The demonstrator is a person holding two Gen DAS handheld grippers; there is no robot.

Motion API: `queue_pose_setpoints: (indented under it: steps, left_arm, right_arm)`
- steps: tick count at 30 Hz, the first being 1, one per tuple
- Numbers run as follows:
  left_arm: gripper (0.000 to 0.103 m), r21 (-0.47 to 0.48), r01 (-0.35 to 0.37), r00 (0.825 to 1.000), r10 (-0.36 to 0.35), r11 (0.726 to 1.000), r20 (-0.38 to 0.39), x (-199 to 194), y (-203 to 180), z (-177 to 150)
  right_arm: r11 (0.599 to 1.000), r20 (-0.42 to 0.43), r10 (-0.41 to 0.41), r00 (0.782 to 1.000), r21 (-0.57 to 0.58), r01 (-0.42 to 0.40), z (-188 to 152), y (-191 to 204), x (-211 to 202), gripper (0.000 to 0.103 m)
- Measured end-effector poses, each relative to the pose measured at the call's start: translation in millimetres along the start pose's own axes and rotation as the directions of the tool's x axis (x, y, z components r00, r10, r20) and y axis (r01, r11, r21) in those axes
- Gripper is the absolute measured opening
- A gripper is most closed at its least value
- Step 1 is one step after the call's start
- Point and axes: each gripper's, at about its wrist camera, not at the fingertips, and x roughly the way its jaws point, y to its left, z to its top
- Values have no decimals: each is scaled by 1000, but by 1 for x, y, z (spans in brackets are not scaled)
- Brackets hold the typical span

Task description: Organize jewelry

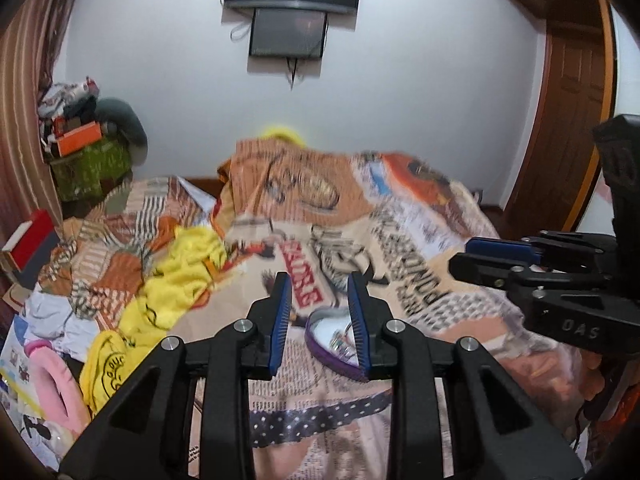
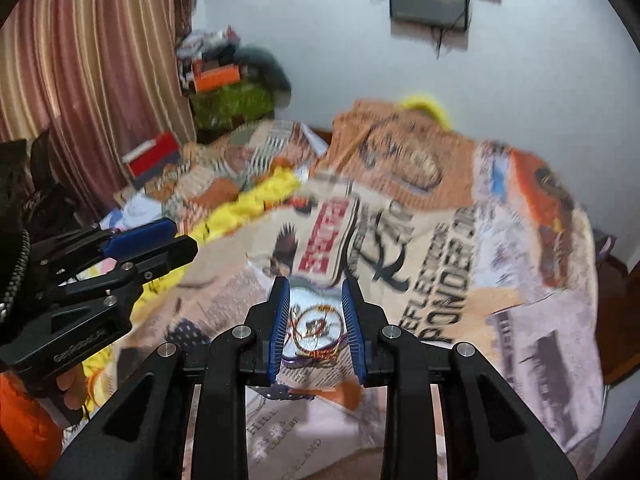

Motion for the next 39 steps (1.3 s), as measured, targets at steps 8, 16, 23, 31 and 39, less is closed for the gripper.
queue_pose_setpoints:
  steps: [8, 16, 23, 31, 39]
  left_arm:
    - [34, 19, 27, 975, -30, 999, 221, -92, -28, 29]
    - [83, 8, -11, 930, 7, 1000, 368, -157, -44, 25]
    - [100, -17, -24, 923, 29, 1000, 384, -165, -43, 17]
    - [101, -43, -27, 926, 41, 999, 375, -164, -36, 13]
    - [101, -48, -34, 927, 49, 998, 371, -163, -36, 11]
  right_arm:
    - [999, 279, -26, 960, 32, 17, 8, 10, -105, 24]
    - [994, 441, -101, 892, 81, 73, -8, 27, -160, 62]
    - [978, 487, -206, 849, 125, 166, -14, 35, -169, 97]
    - [974, 471, -223, 853, 150, 172, -14, 35, -165, 102]
    - [976, 458, -209, 864, 152, 156, -22, 31, -169, 102]
